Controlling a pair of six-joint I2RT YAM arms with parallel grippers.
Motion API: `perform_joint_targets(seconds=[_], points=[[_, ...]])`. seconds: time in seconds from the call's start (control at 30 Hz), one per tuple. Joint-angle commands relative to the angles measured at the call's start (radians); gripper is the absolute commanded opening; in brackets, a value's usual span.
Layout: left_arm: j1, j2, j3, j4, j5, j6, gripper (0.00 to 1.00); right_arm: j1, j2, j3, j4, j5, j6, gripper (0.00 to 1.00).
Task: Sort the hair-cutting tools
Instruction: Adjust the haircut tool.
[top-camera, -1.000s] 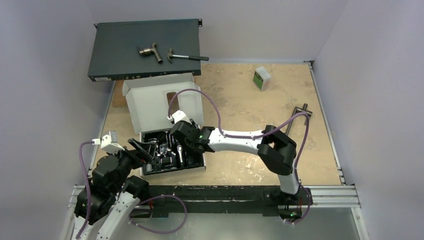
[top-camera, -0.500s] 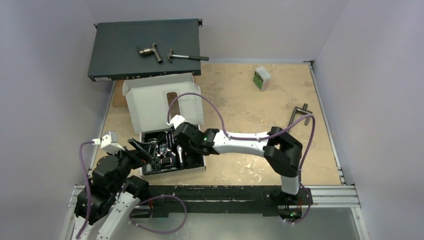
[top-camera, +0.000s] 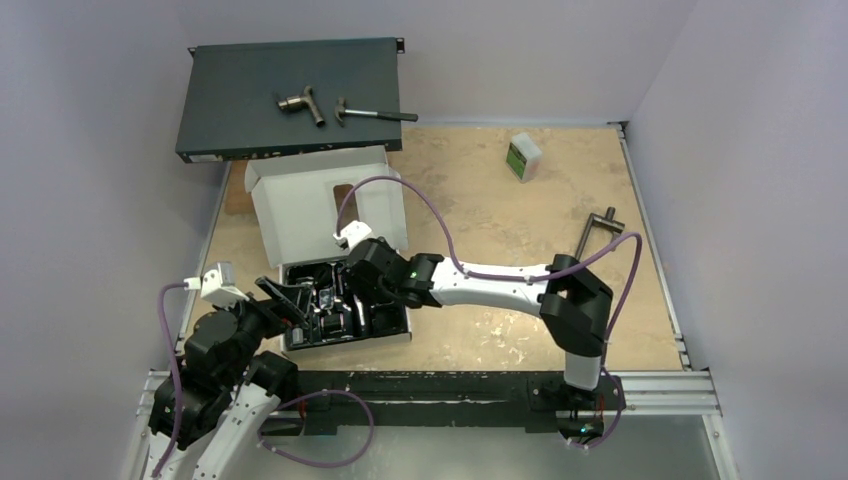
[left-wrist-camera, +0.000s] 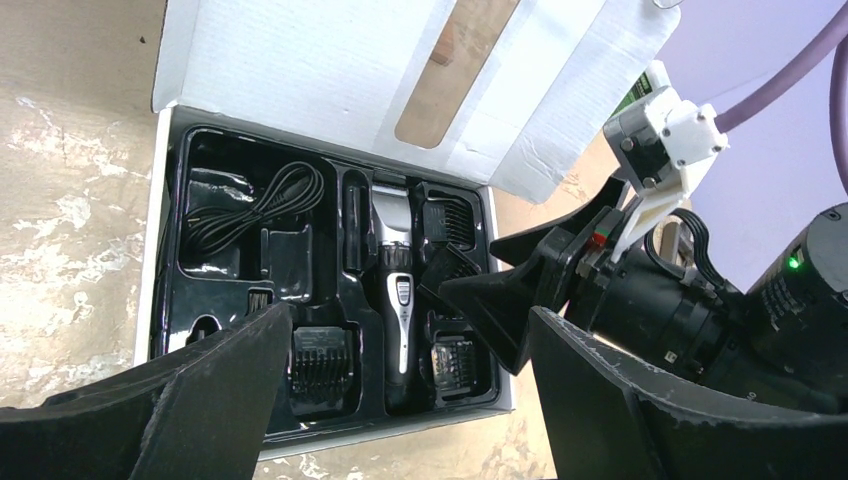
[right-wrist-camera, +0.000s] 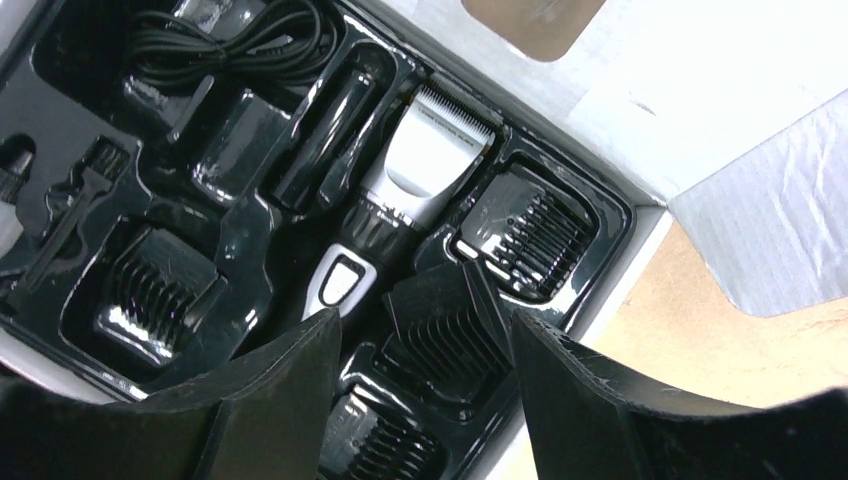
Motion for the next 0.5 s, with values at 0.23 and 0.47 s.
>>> perform_joint_targets(seconds=[0.23, 0.47], points=[[0.004, 0.028, 0.003, 0.009, -0.007, -0.010, 0.89, -0.023, 0.114, 0.140, -0.080, 0.074, 0.074, 0.62], [0.004, 0.027, 0.003, 0.008, -0.009, -0.011, 0.89, -0.022, 0.135, 0.120, -0.104, 0.084, 0.040, 0.50]])
